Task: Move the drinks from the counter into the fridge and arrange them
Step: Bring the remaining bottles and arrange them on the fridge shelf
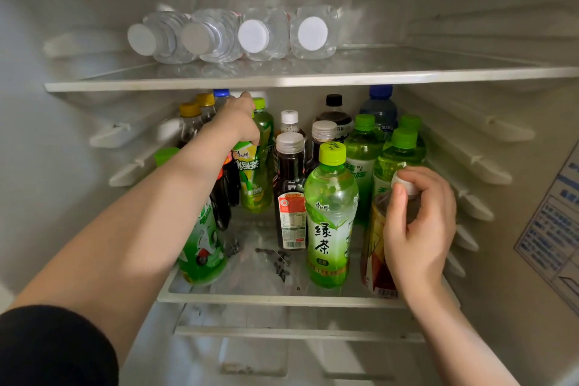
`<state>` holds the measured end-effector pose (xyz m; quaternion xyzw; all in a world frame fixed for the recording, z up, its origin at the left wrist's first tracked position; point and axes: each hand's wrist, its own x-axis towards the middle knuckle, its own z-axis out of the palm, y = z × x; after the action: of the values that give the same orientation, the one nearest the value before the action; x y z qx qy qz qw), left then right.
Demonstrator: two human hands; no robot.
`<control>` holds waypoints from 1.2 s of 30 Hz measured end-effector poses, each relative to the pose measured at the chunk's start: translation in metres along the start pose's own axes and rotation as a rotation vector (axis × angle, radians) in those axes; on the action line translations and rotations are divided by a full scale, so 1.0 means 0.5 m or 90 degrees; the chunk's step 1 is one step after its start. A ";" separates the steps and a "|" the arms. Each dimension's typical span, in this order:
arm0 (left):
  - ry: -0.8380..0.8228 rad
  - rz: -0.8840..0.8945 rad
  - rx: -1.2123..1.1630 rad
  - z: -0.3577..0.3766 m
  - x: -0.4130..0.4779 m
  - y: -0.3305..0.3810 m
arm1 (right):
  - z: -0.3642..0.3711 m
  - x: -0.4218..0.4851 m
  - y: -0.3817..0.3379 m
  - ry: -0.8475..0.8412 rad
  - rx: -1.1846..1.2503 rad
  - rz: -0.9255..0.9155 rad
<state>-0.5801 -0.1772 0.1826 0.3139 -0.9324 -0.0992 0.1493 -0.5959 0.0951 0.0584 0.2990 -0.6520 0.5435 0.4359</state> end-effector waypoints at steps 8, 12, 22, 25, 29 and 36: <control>0.010 0.029 0.029 0.001 -0.029 0.009 | -0.001 -0.001 0.000 0.002 0.004 -0.006; 0.161 0.162 -0.057 -0.011 -0.068 0.024 | 0.001 -0.001 0.001 0.003 0.006 -0.005; -0.032 0.284 -0.173 -0.006 -0.156 0.031 | 0.003 -0.003 0.000 0.009 -0.005 0.004; -0.012 0.312 -0.134 0.011 -0.159 0.028 | 0.003 -0.003 0.002 0.008 -0.006 0.004; -0.032 0.343 -0.101 0.000 -0.152 0.011 | 0.003 -0.004 0.003 0.015 0.002 0.002; -0.129 0.316 -0.027 -0.050 -0.130 -0.009 | 0.003 -0.004 0.005 0.016 0.002 -0.004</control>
<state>-0.5196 -0.1430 0.1907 0.0607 -0.9887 -0.1101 0.0814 -0.5977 0.0940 0.0555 0.2948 -0.6450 0.5466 0.4453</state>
